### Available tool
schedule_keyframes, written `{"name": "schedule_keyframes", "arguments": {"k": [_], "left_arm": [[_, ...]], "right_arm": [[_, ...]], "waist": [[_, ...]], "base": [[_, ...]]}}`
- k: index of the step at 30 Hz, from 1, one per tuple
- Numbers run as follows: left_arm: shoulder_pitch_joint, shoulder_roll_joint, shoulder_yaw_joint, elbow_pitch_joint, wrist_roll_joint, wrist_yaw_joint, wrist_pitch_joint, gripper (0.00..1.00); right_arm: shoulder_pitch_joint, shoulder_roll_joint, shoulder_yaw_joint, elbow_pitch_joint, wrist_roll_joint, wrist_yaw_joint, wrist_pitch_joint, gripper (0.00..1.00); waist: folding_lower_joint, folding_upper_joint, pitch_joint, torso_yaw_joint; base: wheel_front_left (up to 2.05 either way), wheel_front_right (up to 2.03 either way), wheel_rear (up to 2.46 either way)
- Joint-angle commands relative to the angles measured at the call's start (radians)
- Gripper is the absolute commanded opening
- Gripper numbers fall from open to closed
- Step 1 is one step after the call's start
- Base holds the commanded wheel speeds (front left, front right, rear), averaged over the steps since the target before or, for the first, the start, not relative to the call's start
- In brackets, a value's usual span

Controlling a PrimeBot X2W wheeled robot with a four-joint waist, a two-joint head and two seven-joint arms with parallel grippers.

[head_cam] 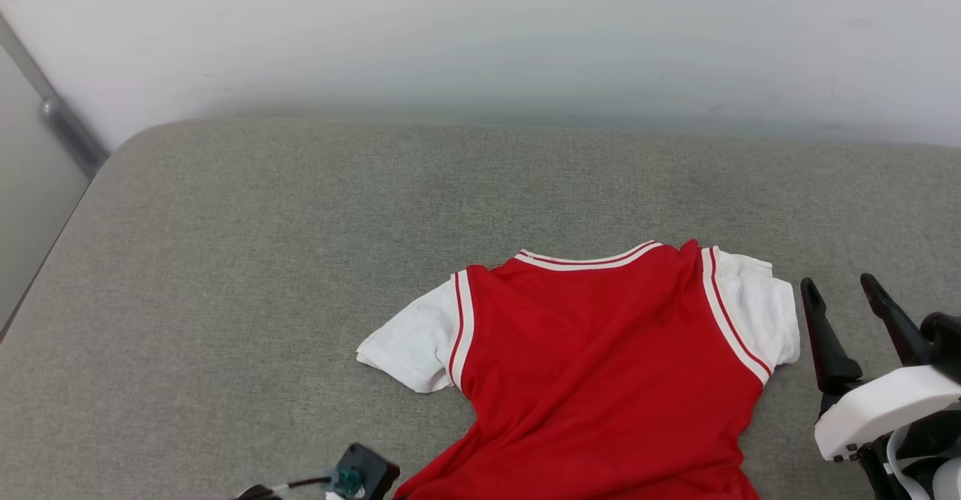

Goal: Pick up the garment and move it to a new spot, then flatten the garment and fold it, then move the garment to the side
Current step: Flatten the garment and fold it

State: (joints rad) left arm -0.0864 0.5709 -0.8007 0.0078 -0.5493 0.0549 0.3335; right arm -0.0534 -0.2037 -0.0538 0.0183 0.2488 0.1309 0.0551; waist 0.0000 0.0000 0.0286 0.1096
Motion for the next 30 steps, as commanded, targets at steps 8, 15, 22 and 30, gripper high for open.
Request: {"name": "schedule_keyframes", "arguments": {"k": [8,15,22,30], "left_arm": [[-0.015,-0.035,0.157,-0.101,-0.098,0.050,-0.154,1.00],[-0.109,0.030,0.227,-0.120,-0.151,0.022,-0.081,1.00],[-0.267,0.085,0.219,-0.004,-0.175,-0.040,0.086,1.00],[-0.314,0.039,0.184,0.099,-0.102,0.002,0.070,1.00]], "right_arm": [[0.008,0.000,-0.015,-0.012,-0.004,0.000,0.002,1.00],[-0.016,0.008,-0.013,-0.021,-0.010,0.000,0.003,1.00],[-0.047,0.017,-0.014,-0.028,-0.017,0.000,-0.001,1.00],[-0.036,0.027,-0.026,-0.036,-0.028,0.000,-0.009,1.00]], "waist": [[0.0000,0.0000,0.022,-0.006],[0.0000,0.0000,0.070,-0.025],[0.0000,0.0000,0.162,-0.069],[0.0000,0.0000,0.220,-0.080]], "base": [[0.00,0.00,0.00],[0.00,0.00,0.00],[0.00,0.00,0.00],[0.00,0.00,0.00]]}}
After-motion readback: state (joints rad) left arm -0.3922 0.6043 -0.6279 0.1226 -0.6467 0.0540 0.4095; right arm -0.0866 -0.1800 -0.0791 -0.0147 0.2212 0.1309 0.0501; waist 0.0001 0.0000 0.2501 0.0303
